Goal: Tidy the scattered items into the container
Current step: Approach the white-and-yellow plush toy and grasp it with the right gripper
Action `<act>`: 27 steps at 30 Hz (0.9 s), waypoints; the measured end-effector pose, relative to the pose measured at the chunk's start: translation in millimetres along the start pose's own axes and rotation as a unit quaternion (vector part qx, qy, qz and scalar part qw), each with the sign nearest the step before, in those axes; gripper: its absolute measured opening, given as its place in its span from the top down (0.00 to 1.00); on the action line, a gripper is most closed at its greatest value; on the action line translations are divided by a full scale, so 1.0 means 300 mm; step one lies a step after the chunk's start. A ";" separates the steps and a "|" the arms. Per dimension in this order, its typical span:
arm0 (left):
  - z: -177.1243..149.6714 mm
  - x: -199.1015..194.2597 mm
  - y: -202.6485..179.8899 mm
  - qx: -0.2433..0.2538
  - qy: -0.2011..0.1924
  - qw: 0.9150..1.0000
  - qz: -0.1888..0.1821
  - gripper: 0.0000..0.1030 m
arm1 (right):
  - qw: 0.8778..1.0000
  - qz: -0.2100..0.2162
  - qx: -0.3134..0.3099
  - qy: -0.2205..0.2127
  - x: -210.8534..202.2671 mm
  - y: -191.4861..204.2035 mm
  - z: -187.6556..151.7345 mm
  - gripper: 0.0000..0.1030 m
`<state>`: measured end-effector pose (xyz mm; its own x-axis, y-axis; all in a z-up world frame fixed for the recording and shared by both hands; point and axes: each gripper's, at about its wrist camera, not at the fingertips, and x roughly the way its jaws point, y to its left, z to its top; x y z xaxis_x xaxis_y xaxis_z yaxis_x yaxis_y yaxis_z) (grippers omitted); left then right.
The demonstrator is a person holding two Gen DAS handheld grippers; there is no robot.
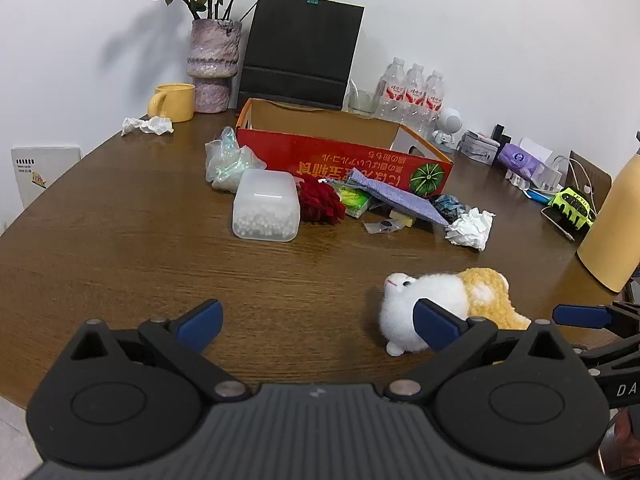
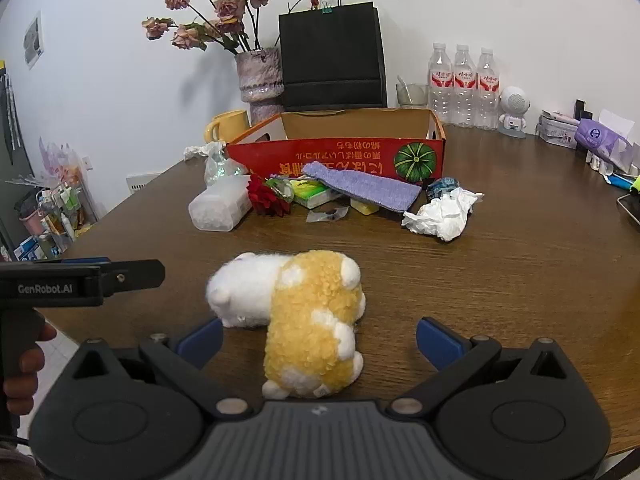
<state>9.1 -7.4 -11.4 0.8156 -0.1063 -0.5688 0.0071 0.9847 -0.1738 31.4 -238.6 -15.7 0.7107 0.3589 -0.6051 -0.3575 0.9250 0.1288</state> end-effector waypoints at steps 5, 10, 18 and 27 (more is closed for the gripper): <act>-0.006 0.011 0.007 -0.003 0.006 1.000 0.000 0.00 | 1.000 0.001 0.000 0.007 0.008 0.005 -0.003 0.00; -0.009 0.016 0.011 -0.006 0.008 1.000 0.002 0.00 | 1.000 0.002 -0.001 0.011 0.016 0.008 -0.007 0.00; -0.010 0.018 0.009 -0.005 0.008 1.000 0.003 0.00 | 1.000 0.002 -0.002 0.011 0.015 0.008 -0.006 0.00; -0.013 0.019 0.007 -0.004 0.008 1.000 0.003 0.00 | 1.000 0.001 -0.003 0.010 0.018 0.008 -0.007 0.00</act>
<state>11.5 -6.4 -18.4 0.8057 -0.1022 -0.5834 -0.0028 0.9843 -0.1763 33.1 -234.6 -20.4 0.6978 0.3577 -0.6206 -0.3622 0.9237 0.1251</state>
